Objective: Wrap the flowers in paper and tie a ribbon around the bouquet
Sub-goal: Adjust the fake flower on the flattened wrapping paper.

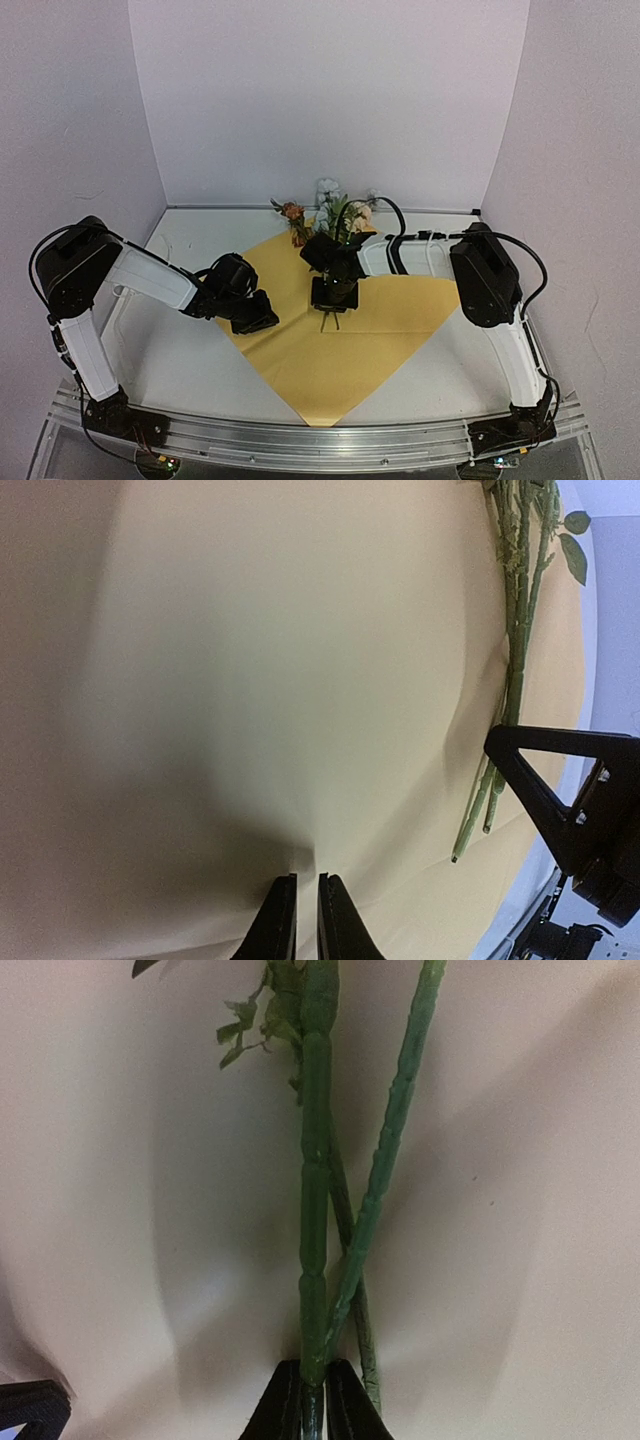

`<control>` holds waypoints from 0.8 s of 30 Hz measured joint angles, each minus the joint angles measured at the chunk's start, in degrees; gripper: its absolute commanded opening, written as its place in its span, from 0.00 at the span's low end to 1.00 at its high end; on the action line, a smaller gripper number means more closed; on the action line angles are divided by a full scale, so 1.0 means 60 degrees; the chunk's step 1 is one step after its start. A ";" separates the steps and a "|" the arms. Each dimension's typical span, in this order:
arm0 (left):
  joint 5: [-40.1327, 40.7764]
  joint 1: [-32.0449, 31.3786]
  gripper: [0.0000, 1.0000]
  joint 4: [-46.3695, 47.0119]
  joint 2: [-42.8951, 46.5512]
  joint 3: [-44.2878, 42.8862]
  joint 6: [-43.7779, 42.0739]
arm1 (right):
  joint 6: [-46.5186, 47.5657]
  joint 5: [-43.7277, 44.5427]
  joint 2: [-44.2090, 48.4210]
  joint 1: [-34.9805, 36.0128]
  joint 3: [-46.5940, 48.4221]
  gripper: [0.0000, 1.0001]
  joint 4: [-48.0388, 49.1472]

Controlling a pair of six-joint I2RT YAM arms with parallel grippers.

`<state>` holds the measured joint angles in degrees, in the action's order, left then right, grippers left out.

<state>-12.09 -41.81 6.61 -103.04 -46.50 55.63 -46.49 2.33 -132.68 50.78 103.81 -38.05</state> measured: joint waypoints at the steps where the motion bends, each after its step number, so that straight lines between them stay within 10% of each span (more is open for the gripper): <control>1: -0.0002 0.0001 0.11 0.0000 0.0000 0.0000 0.0001 | 0.0007 0.0003 0.0000 0.0000 0.0003 0.12 -0.0020; 24: -0.0229 0.0103 0.10 0.0050 -0.0040 0.0000 0.0065 | 0.0179 -0.0006 0.0197 0.0000 0.0003 0.14 -0.0166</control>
<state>-13.46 -41.19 6.91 -103.28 -46.50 56.02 -45.42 2.30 -131.50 50.78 103.83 -39.04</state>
